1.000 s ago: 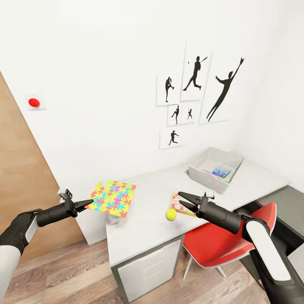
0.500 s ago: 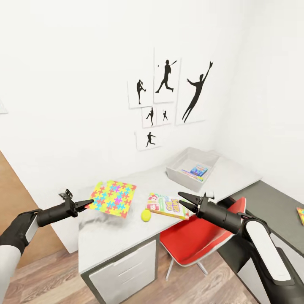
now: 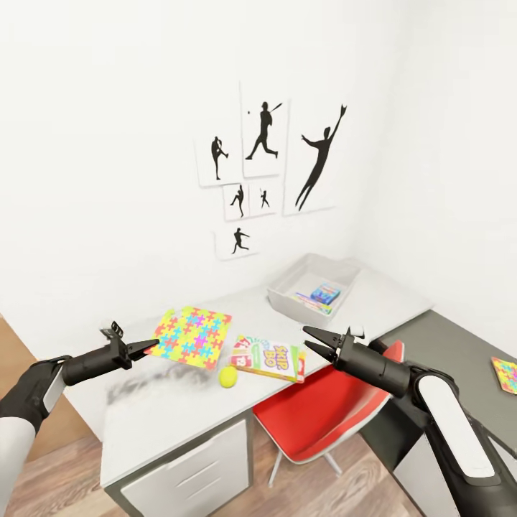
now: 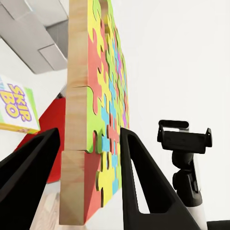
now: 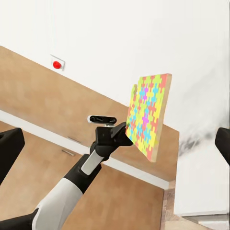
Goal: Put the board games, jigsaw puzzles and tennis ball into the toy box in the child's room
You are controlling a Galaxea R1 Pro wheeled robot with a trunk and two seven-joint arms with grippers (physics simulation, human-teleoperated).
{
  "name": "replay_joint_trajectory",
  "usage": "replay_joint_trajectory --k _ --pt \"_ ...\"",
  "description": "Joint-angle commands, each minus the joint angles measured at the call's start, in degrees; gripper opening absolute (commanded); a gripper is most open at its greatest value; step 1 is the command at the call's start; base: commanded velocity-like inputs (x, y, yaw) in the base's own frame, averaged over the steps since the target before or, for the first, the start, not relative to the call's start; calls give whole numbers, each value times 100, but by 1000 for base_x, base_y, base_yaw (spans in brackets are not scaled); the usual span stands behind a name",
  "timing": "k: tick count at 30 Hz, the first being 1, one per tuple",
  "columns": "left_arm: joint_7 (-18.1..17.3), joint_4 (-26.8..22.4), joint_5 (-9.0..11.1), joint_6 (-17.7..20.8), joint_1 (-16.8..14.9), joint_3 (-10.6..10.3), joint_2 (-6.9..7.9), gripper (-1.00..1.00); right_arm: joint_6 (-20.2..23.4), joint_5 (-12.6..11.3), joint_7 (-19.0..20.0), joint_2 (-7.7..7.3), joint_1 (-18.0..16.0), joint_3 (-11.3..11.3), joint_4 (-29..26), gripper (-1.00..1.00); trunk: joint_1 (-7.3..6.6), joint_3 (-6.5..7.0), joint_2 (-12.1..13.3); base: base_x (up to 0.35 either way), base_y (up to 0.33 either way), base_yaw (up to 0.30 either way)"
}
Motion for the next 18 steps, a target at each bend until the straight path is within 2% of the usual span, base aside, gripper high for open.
replay_joint_trajectory --k 1,10,18 --pt "-26 -2 -9 60 -4 2 1 -100 7 41 48 -3 -6 3 3 100 5 -8 -12 94 -256 -107" --pt "-26 -2 -9 59 -4 -6 -5 -100 7 41 51 -3 -6 -3 5 100 5 44 -12 91 -260 -160" --pt "-26 -2 -9 59 -6 -7 -5 -100 7 41 46 -3 -6 2 3 100 5 50 -12 124 -156 -27"
